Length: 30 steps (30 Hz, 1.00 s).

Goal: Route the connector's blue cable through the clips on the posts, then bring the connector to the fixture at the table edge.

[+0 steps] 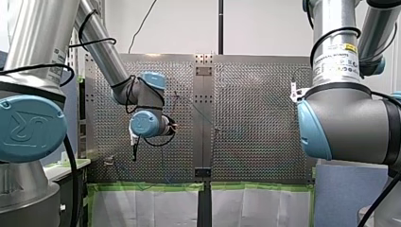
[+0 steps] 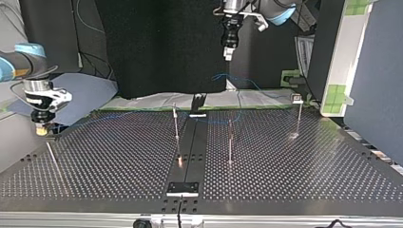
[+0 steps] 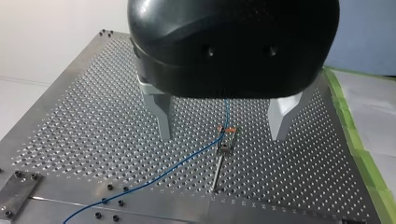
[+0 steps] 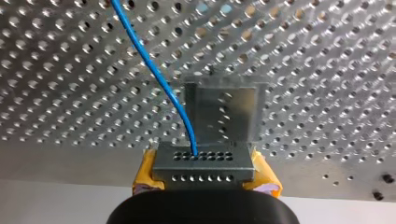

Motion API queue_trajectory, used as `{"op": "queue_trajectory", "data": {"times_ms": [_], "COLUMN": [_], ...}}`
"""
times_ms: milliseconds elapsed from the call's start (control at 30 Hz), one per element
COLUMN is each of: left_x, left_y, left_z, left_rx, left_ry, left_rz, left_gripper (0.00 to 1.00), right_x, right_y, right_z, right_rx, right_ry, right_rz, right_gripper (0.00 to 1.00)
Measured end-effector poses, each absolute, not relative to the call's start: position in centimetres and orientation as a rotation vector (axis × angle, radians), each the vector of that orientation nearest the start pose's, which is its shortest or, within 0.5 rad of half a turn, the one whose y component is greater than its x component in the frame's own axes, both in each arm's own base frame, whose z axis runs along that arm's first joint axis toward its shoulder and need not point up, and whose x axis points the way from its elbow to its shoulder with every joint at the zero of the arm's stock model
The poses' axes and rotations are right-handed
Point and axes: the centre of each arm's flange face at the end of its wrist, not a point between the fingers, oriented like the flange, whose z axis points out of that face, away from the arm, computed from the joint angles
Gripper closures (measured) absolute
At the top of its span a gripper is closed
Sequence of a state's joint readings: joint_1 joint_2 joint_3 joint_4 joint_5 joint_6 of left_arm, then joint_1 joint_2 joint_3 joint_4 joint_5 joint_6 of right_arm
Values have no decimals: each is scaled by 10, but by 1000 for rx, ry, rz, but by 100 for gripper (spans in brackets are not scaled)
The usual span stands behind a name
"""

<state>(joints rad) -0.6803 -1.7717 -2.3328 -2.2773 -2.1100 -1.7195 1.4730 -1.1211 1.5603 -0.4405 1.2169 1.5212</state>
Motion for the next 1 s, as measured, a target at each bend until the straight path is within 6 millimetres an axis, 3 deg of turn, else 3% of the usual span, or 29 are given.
{"op": "queue_trajectory", "data": {"times_ms": [1000], "left_x": [251], "left_y": [-297], "left_z": [147], "left_rx": [43], "left_ry": [1681], "left_rz": [-130], "left_gripper": [0], "right_x": [114], "right_y": [-649], "right_z": [285], "right_rx": [1494], "right_ry": [-977], "right_rz": [1397], "right_gripper": [100]}}
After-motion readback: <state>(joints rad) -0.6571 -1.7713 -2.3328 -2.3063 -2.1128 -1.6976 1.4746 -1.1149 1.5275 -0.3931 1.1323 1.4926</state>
